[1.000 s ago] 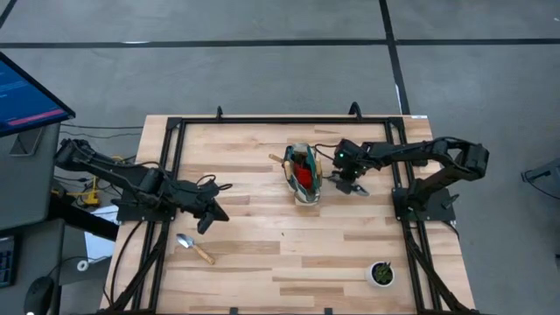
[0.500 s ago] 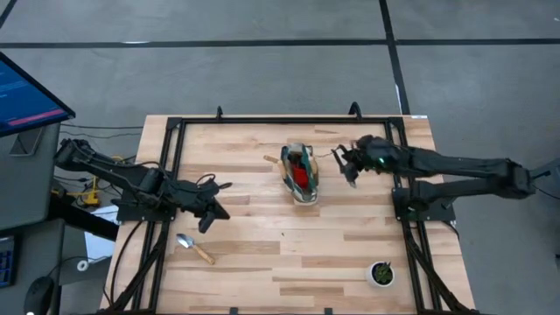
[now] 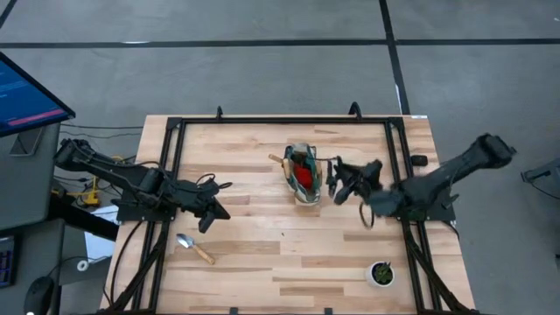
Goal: Pick & Place Garden tools in Gardening bag
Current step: Put the shear scissors into the gardening bag
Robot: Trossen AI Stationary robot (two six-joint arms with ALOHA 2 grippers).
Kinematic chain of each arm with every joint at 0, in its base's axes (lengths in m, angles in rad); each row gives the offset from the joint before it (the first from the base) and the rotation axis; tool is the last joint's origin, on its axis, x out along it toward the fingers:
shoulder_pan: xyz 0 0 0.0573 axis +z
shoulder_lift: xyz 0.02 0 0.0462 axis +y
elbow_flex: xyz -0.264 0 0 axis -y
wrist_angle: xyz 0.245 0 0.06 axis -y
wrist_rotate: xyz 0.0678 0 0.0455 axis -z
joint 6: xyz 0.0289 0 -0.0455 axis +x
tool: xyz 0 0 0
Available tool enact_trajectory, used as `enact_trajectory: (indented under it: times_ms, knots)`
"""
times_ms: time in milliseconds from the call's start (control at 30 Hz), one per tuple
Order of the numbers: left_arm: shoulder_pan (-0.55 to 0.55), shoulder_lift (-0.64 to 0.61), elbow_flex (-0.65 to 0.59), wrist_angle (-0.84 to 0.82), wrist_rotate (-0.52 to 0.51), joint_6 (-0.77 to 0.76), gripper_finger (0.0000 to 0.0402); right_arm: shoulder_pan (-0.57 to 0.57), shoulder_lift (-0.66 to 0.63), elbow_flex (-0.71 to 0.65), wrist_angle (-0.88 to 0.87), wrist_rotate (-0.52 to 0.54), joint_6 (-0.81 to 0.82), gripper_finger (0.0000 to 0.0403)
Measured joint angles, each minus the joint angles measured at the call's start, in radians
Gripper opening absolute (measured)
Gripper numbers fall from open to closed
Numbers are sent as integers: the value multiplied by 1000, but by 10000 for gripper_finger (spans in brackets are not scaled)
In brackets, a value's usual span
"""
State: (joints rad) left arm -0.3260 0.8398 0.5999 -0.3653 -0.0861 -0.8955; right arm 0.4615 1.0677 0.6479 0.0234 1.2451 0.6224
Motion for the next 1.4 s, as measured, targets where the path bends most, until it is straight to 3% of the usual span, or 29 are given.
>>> enact_trajectory:
  times_ms: [100, 200, 533, 867, 1167, 1400]
  knots:
    - [0, 0, 0, 0, 4, 1, 1, 97, 137, 56, 108, 188, 0, 50]
    - [0, 0, 0, 0, 4, 26, 1, 153, 275, 130, 162, 300, -1, 50]
    - [0, 0, 0, 0, 7, 53, 1, 87, 604, 363, 179, 325, -88, 50]
    - [0, 0, 0, -1, 14, 83, 1, 3, 655, 396, 172, 326, -143, 50]
    - [0, -2, 0, 0, 41, 136, 1, 98, 627, 462, 301, 326, -413, 50]
    - [0, -2, 0, 6, 30, 164, 1, 54, 696, 460, 259, 327, -390, 50]
